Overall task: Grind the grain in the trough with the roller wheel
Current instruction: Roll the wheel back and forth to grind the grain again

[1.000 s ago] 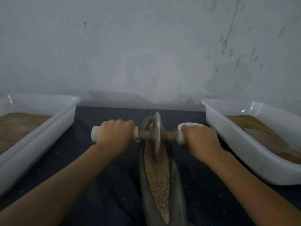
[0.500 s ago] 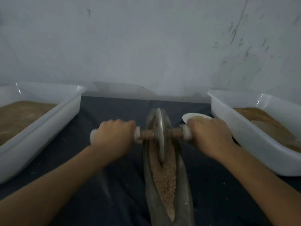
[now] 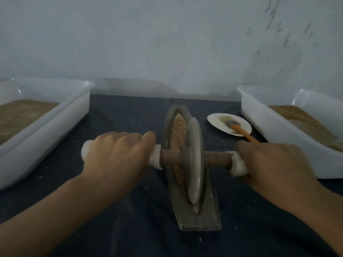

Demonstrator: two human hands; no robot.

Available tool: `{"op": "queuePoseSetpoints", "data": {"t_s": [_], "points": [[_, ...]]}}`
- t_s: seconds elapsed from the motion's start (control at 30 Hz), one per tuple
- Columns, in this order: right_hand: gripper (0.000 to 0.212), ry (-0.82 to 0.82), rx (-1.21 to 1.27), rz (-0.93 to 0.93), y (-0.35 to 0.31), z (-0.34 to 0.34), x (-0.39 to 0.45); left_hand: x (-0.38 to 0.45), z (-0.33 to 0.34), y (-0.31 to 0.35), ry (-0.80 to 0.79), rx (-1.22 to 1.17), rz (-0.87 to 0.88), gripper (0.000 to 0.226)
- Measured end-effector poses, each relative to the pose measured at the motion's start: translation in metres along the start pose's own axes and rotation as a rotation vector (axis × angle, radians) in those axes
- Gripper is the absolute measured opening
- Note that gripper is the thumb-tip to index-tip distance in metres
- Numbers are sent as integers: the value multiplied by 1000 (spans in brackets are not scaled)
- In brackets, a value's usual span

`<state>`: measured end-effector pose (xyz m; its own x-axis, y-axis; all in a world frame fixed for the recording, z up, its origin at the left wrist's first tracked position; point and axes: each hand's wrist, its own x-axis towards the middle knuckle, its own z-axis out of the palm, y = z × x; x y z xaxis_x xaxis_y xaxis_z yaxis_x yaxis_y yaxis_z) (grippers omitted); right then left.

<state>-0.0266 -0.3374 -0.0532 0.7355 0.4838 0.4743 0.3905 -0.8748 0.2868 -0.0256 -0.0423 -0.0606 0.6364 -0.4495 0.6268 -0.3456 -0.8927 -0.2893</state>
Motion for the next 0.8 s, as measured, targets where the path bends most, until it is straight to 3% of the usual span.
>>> {"op": "queuePoseSetpoints", "data": {"t_s": [0.07,0.13,0.23,0.4,0.5,0.6,0.7,0.8], "points": [[61,-53,11,22,-2,-3,0,-8,-2,1,-48,-3,-28,52],[52,-38,-1,36,2,12,12,2,8,2,-144,11,-80,55],[31,-80,-97,88,9,44,53,33,47,-7,-237,91,-230,32],[28,-110,-88,209,24,74,115,76,81,-23,-231,42,-331,20],[23,-144,-77,201,18,66,105,72,72,-20,-247,45,-294,22],[27,-167,-84,124,10,43,59,39,45,-13,-165,35,-126,33],[47,-20,-41,10,3,11,14,4,16,-5,20,-72,7,40],[51,7,-30,-50,1,-4,4,-14,8,-3,-30,-111,8,43]]}}
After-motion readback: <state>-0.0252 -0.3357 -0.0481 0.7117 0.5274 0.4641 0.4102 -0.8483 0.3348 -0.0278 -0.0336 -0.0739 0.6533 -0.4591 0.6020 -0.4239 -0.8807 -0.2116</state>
